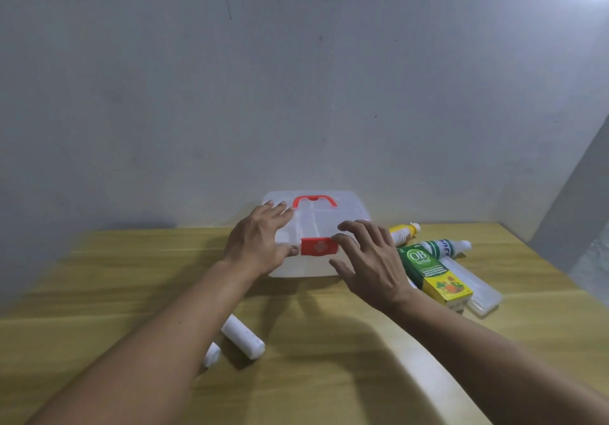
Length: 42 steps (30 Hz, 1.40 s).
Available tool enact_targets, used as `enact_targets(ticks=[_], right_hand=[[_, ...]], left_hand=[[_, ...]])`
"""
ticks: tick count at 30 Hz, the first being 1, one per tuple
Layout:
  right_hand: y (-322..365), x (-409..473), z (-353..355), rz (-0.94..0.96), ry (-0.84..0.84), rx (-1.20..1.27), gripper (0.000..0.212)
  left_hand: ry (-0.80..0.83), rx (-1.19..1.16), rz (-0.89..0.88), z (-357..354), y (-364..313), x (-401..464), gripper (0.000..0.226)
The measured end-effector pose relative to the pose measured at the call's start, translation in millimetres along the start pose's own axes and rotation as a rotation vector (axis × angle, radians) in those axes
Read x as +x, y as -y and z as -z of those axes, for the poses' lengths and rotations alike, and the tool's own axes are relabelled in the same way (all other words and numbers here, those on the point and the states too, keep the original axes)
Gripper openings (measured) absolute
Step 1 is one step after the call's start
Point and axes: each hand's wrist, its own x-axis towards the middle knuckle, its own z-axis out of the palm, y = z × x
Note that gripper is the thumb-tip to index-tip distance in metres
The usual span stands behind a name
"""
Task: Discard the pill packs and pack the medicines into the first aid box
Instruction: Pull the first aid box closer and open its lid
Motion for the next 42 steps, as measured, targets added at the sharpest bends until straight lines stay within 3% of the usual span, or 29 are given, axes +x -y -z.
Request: enact_targets(ticks=[10, 16, 19, 25, 28, 34, 39, 42], right_hand=[[-25, 29, -16, 0.348, 0.189, -0.032, 0.066], [-48, 33, -30, 0.594, 0.046, -0.032, 0.056], [-50, 34, -34, 0.615, -0.001, 0.015, 0.059], [-57, 48, -25, 0.542, 0.17, 0.046, 0.072], [-53, 42, -31, 0.544, 0.096, 0.015, 0.063], [-36, 38, -36, 0.577, -0.07, -0.033, 0.049], [-29, 35, -37, 0.549, -0.056, -0.052, 0.052], [-29, 34, -37, 0.512, -0.022, -0.049, 0.057]], left_hand=[[-0.038, 0.019, -0.013, -4, 0, -2, 0.079], [-0.06, -0.012, -0.028, -6, 4, -2, 0.078], [-0.068, -0.015, -0.025, -9, 5, -2, 0.078], [-0.095, -0.054, -0.068, -10, 11, 0, 0.078], [-0.033, -0.088, -0.083, -2, 13, 3, 0.078], [0.061, -0.448, 0.118, 23, 15, 21, 0.039], [0.215, -0.239, 0.164, 11, 8, 46, 0.052], [0.225, -0.161, 0.175, 1, 9, 51, 0.051]])
